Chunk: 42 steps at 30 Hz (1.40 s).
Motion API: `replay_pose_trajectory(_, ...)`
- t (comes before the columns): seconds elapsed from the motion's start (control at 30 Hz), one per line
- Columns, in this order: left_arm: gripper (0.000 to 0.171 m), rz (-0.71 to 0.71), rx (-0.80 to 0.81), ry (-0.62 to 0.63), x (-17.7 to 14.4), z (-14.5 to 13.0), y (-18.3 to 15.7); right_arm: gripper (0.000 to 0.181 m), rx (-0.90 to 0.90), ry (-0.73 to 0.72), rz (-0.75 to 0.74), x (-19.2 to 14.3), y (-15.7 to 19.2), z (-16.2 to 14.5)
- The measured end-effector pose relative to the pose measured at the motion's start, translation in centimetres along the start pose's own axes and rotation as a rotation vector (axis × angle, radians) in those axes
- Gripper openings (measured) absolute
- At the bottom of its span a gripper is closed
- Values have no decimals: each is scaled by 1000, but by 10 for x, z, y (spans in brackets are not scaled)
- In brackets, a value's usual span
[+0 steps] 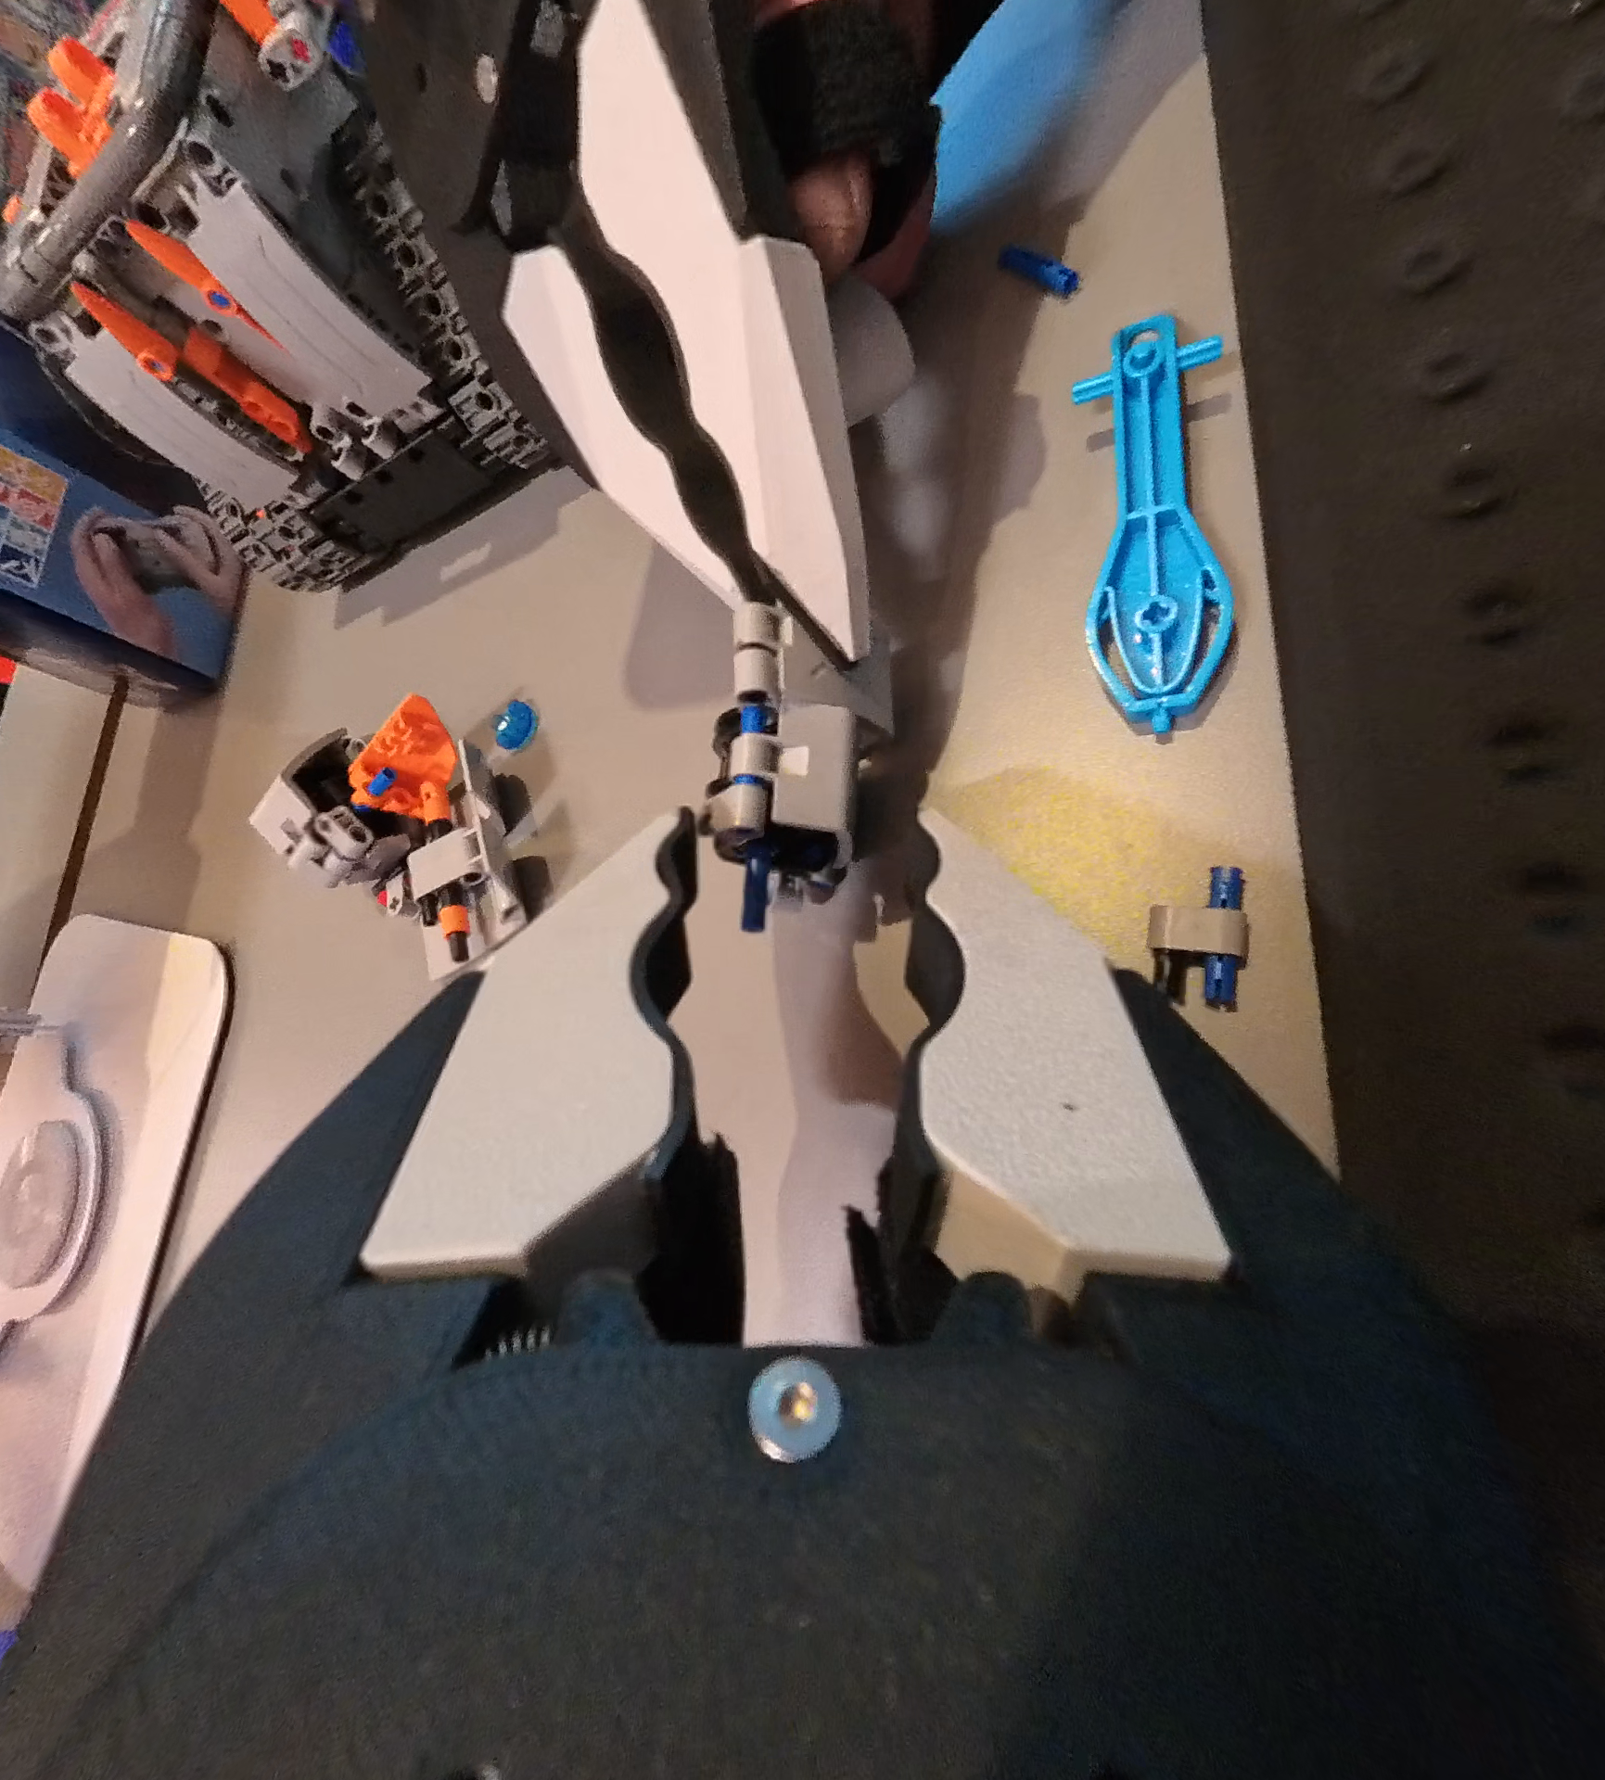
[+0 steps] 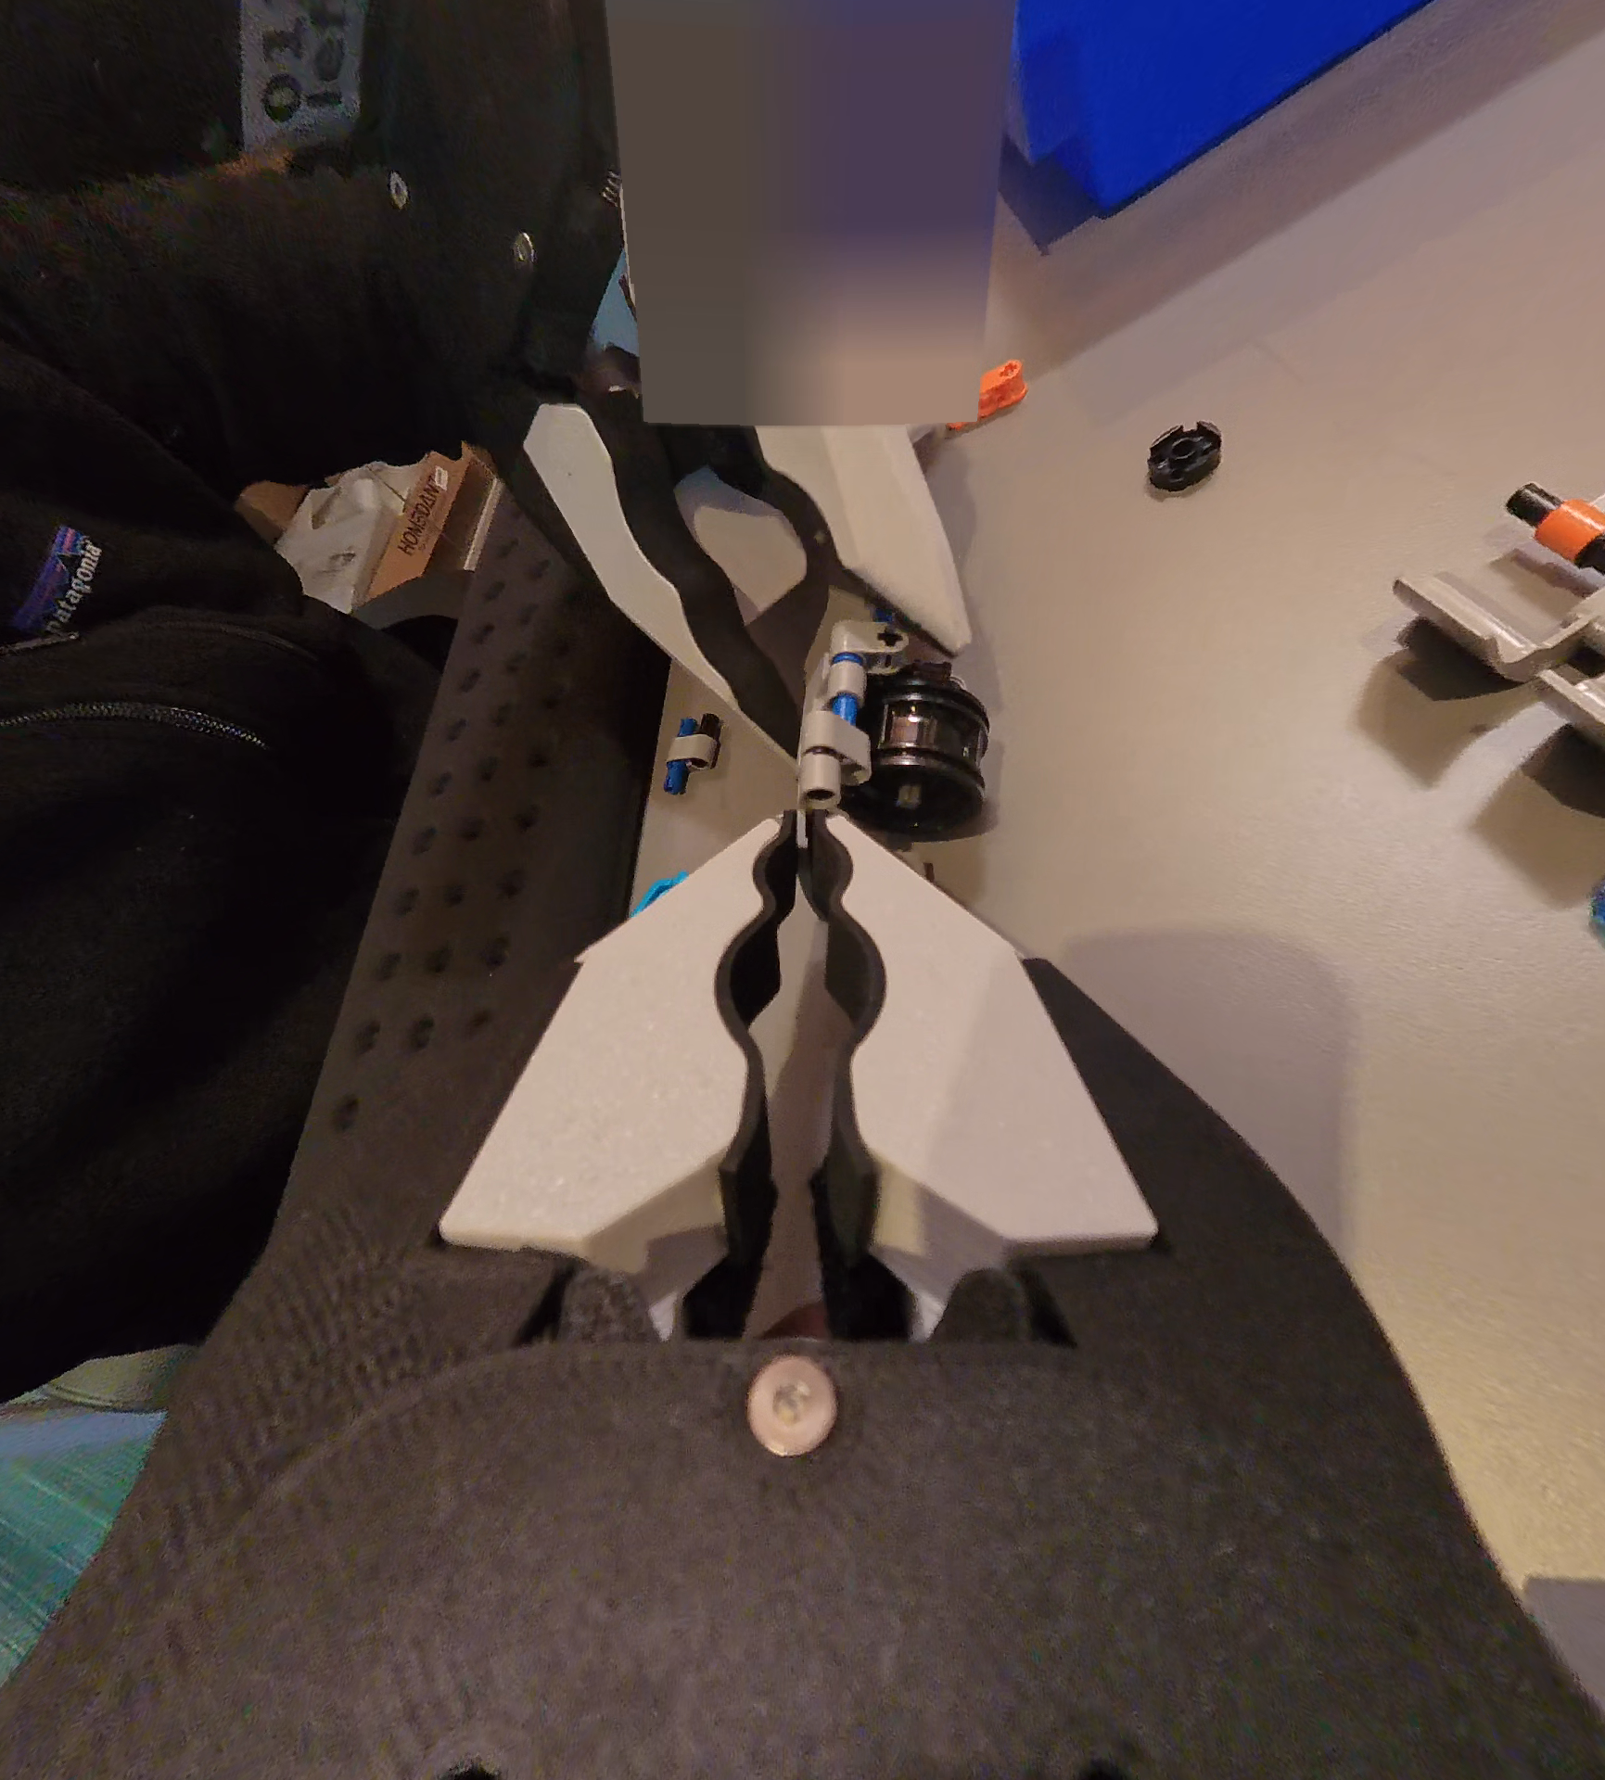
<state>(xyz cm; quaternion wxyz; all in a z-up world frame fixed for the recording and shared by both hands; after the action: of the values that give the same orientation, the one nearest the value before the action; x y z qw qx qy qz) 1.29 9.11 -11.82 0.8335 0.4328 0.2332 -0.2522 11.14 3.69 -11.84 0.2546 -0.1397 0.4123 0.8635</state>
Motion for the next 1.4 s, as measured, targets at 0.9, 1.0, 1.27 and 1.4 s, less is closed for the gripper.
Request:
replay_pose_trajectory(0.9, 29, 101, 50, 42, 1, 2, 5, 0, -432, 9, -330, -4, 10, 4)
replay_pose_trajectory(1.0, 29, 17, -122, -34, -1, -4, 11, 0, -373, -67, -290, -15, 10, 11)
replay_pose_trajectory(1.27, 30, -299, -484, -140, 2, -18, 20, 0, -320, 21, -292, -8, 4, 3)
replay_pose_trajectory(1.4, 36, -305, -540, -104, 7, -28, 28, 0, -287, 58, -285, -4, 0, -1)
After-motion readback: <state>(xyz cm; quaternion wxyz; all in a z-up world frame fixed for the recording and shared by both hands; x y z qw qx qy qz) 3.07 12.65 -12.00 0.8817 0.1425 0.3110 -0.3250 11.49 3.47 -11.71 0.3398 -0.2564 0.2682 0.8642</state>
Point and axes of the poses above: each gripper's, where its closed fingertips meet, x out along the fingers, z out of its top, y = z × x across the jaws, the point moved 6 cm from there along -x, back along the fingers, and after that the axes turned 14 degrees about x, right-handed, at the moved point
